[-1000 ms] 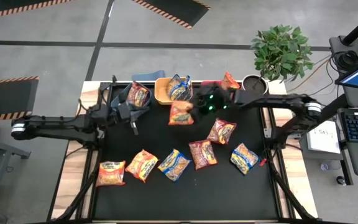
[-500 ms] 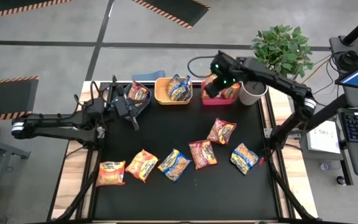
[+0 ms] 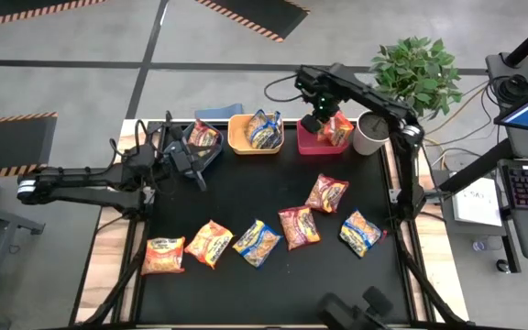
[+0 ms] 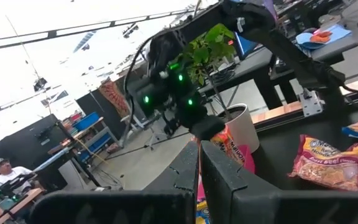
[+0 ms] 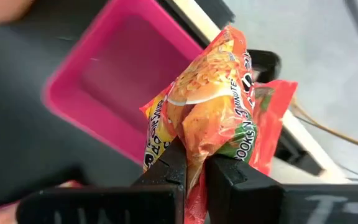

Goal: Sort Maruchan noodles
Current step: Put the orange noodle pack into the red bin, then put the red noodle pack into the blue bin

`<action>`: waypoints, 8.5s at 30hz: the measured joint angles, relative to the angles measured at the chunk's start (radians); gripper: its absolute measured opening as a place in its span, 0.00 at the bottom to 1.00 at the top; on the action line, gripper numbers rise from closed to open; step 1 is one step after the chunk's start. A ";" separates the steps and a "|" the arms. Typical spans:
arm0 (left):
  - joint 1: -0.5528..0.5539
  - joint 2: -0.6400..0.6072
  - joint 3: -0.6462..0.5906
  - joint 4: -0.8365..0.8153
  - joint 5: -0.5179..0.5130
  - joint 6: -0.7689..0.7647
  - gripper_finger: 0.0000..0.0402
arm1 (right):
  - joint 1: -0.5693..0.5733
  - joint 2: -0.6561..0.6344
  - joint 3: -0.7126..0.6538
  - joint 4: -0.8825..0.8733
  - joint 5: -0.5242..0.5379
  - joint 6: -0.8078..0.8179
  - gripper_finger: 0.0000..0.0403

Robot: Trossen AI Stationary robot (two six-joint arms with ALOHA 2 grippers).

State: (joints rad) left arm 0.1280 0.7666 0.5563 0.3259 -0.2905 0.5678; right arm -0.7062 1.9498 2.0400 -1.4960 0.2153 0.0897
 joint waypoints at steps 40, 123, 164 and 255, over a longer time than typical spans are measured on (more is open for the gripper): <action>0.000 0.000 -0.003 -0.005 0.000 0.004 0.00 | 0.001 0.087 0.040 -0.076 -0.064 -0.041 0.02; 0.000 0.001 -0.003 -0.022 0.001 0.003 0.00 | 0.516 -0.459 -0.659 0.506 -0.092 0.232 0.16; 0.000 0.001 -0.003 -0.029 0.002 -0.024 0.00 | 0.550 -0.515 -1.175 1.515 -0.345 0.300 0.16; 0.031 0.801 0.007 0.395 0.204 -0.739 0.29 | 0.562 -0.362 -1.498 1.847 0.037 0.187 0.16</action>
State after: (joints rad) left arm 0.1592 1.5678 0.5629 0.7206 -0.0860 -0.1711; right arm -0.1444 1.5883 0.5424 0.3515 0.2521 0.2768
